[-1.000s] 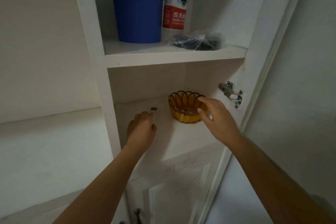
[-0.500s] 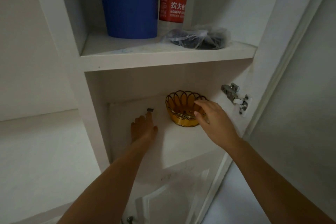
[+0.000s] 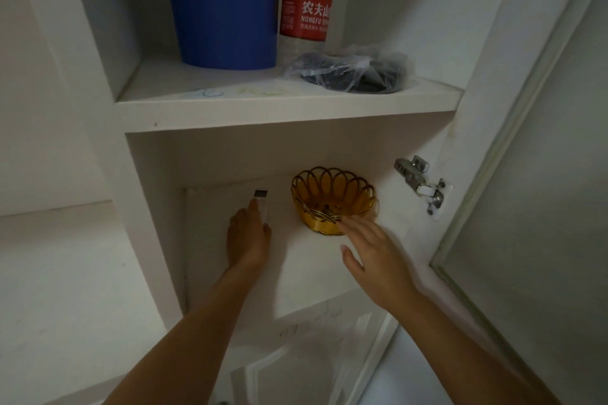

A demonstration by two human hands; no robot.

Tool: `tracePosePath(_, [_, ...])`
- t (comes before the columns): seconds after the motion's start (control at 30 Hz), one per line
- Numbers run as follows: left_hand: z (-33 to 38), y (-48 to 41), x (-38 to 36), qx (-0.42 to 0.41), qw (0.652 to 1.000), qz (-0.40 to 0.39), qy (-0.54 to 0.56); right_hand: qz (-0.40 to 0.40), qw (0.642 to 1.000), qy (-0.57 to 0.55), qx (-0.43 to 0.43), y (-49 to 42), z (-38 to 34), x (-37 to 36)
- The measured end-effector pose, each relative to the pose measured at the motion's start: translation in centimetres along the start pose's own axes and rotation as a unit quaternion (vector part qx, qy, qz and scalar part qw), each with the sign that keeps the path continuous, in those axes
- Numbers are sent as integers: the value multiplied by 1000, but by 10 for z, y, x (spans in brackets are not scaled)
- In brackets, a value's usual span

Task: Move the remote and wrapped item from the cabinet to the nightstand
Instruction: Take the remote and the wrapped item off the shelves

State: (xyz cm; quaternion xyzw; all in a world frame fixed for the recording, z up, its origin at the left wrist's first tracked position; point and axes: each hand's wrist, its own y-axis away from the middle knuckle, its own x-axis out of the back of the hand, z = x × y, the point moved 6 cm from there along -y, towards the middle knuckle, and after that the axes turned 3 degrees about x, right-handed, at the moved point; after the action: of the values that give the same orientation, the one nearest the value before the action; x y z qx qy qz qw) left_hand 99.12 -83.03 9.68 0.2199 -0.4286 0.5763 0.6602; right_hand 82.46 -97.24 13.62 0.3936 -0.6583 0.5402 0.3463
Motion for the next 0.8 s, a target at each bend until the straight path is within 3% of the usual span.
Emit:
tracePosePath(0.27, [4, 26, 28, -12, 998, 24, 52, -123, 992, -33, -8, 25, 2, -38])
tracePosePath(0.8, [31, 124, 101, -66, 985, 147, 63, -172, 985, 5, 20, 38, -6, -51])
